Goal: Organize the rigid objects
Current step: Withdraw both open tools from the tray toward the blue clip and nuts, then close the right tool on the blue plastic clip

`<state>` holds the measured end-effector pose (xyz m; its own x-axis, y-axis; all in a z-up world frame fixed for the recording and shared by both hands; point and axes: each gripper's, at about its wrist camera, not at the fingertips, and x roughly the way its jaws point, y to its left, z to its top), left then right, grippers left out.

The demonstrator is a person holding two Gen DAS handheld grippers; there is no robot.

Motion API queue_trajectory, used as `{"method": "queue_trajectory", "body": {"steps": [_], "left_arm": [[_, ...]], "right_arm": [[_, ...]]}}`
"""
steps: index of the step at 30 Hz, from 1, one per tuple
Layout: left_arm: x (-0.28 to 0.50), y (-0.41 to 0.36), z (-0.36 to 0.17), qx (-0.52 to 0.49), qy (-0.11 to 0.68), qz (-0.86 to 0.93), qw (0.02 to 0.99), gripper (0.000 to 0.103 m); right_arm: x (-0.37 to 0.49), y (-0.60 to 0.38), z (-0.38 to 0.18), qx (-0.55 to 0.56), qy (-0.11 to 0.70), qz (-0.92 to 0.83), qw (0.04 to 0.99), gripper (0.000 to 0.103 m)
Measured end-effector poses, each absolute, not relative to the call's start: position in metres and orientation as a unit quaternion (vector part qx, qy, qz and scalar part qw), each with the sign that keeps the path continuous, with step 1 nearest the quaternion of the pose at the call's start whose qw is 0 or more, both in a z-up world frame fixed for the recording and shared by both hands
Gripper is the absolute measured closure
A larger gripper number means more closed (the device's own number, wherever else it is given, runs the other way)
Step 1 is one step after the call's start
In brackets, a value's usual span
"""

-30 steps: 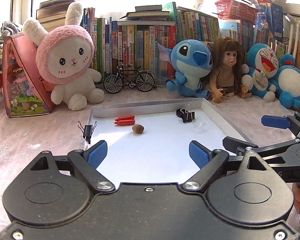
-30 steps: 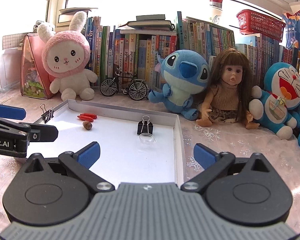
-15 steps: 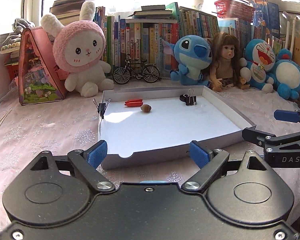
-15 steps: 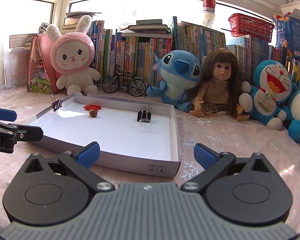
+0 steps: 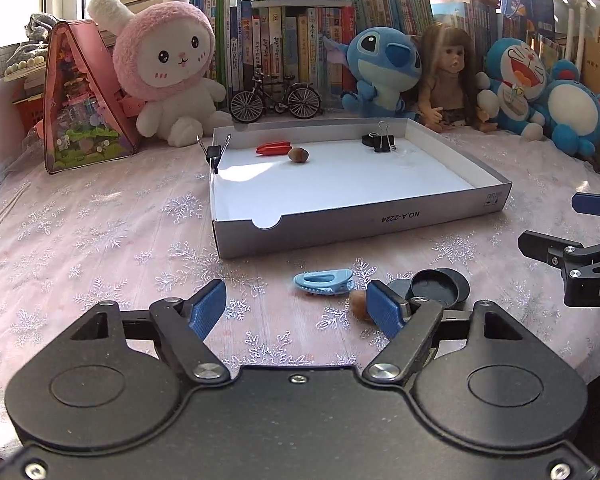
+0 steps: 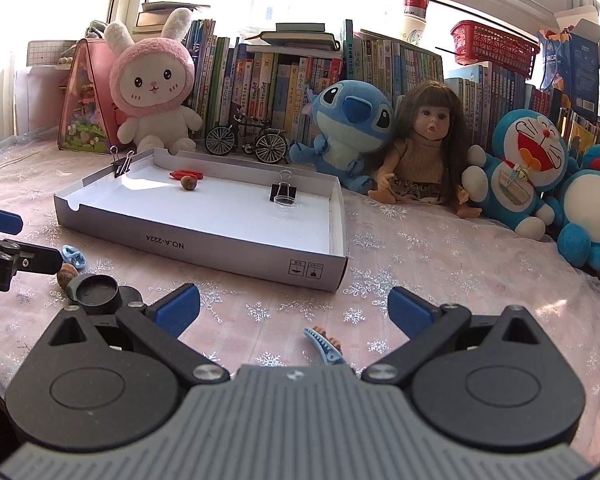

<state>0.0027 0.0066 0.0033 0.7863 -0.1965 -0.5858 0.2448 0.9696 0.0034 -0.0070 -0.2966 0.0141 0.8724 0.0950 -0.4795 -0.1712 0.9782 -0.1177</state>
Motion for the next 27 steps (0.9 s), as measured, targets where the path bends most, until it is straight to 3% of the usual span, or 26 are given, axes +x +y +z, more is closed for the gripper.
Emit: {"method": "queue_trajectory", "body": {"steps": [4, 11, 16, 27], "left_arm": [[0.011, 0.011, 0.002, 0.010, 0.315, -0.122, 0.941, 0.035], [0.026, 0.006, 0.002, -0.016, 0.319, -0.131, 0.939, 0.045], [0.030, 0.000, 0.003, -0.021, 0.319, -0.133, 0.938, 0.059], [0.025, 0.009, -0.001, -0.032, 0.331, -0.116, 0.936, 0.061]], "right_arm": [[-0.009, -0.300, 0.011, -0.066, 0.249, 0.059, 0.964, 0.002], [-0.013, -0.298, 0.007, -0.035, 0.246, 0.004, 0.969, 0.021], [-0.012, -0.295, 0.004, -0.009, 0.256, -0.014, 0.967, 0.028], [-0.007, -0.295, -0.005, 0.010, 0.271, -0.035, 0.962, 0.042]]}}
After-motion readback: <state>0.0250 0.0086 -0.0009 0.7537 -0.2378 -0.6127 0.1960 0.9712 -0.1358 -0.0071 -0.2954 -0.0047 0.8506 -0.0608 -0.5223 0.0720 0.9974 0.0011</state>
